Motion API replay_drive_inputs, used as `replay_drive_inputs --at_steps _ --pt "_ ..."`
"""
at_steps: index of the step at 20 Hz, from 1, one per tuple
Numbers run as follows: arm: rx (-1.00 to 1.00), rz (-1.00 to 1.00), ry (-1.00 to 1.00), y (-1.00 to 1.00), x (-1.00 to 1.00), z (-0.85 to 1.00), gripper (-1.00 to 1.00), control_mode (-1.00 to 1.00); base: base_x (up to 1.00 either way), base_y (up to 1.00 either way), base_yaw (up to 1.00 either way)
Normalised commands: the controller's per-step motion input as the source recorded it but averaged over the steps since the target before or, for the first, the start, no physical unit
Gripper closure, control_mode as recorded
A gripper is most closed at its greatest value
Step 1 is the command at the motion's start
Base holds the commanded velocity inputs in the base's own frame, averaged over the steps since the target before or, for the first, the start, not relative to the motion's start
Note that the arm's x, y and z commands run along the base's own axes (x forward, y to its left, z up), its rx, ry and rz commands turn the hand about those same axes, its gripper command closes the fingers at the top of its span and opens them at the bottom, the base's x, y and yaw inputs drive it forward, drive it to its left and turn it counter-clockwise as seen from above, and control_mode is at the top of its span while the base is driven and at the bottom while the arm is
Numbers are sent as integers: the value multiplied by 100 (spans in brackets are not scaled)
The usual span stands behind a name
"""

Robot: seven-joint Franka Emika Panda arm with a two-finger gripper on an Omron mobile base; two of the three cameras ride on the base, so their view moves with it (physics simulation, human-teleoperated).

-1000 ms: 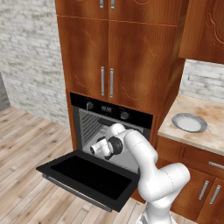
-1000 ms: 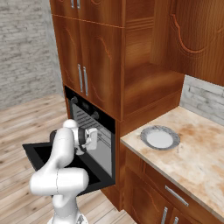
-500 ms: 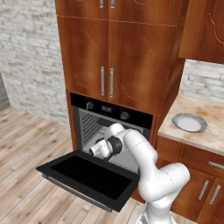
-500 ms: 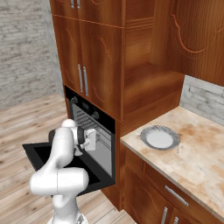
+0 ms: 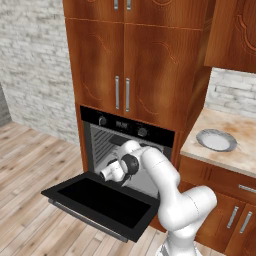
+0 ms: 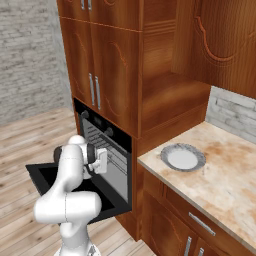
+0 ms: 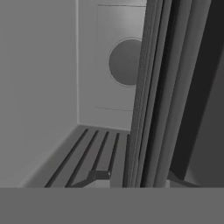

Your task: Take the baked cake out of the oven and place it on the plate for cooling. Then close the oven door.

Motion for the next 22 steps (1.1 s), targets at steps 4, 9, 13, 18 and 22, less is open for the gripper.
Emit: replay_drive_inputs --at_steps 4,9,13,18,22 --pt "0 -1 0 16 -28 -21 100 -100 0 0 0" --pt "0 -1 0 18 -28 -21 100 -100 0 0 0" --pt "0 -1 2 17 -29 -19 100 -100 0 0 0" --pt "0 -1 6 15 -28 -15 100 -100 0 0 0" --pt "1 0 10 13 -31 -14 100 -100 0 0 0"
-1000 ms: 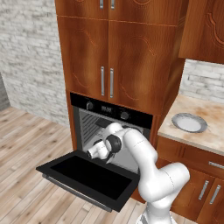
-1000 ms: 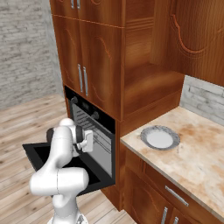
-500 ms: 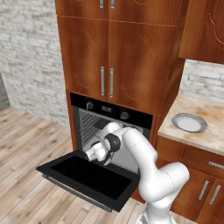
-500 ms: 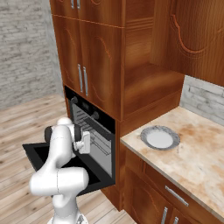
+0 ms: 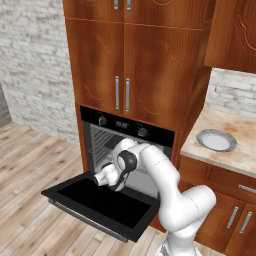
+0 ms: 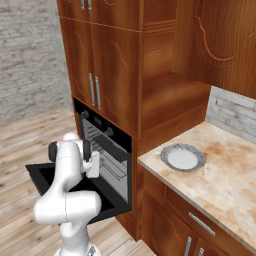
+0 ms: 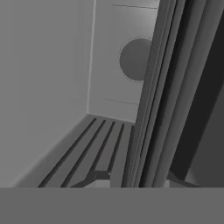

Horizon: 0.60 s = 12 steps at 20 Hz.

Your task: Take the baked cake out of the oven and place it on the plate for cooling. Then close the oven door.

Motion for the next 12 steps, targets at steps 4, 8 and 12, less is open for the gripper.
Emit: replay_drive_inputs --at_steps 4,8,12 --pt "1 -1 10 14 -30 -15 100 -100 0 0 0" --pt "2 -1 9 15 -32 -16 100 -100 0 0 0" --pt "2 -1 7 15 -32 -16 100 -100 0 0 0"
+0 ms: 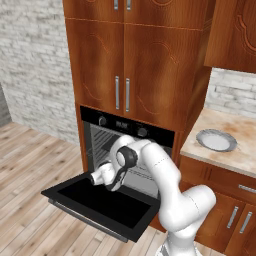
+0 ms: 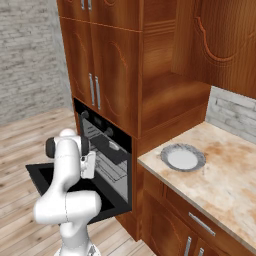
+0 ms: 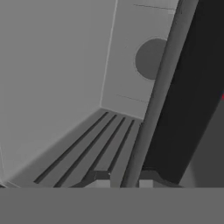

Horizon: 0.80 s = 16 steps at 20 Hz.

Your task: Take the baked cake out of the oven and place it on the plate for cooling. Then close the oven door.

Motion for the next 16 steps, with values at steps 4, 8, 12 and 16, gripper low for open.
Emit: replay_drive_inputs --at_steps 4,8,12,16 --pt "2 -1 5 16 -33 -19 100 -100 0 0 0" --pt "2 -1 2 16 -36 -21 100 -100 0 0 0" --pt "3 -2 1 18 -36 -22 100 -100 0 0 0" --pt "2 -2 1 19 -36 -23 100 -100 0 0 0"
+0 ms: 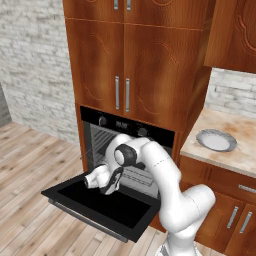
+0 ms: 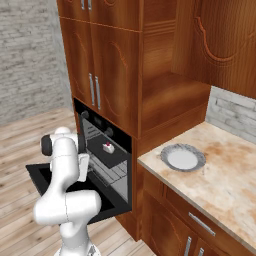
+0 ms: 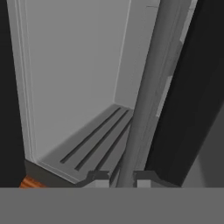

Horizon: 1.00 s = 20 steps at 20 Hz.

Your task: Take the baked cake out of the oven and place it on the plate for cooling. Then close the oven door.

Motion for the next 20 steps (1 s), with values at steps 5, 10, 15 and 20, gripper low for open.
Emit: replay_drive_inputs --at_steps 5,10,15,20 --pt "3 -2 2 18 -34 -22 100 -100 0 0 0" --pt "2 -2 1 19 -36 -23 100 -100 0 0 0" --pt "3 -2 1 20 -34 -23 100 -100 0 0 0" --pt "3 -2 0 19 -34 -22 100 -100 0 0 0"
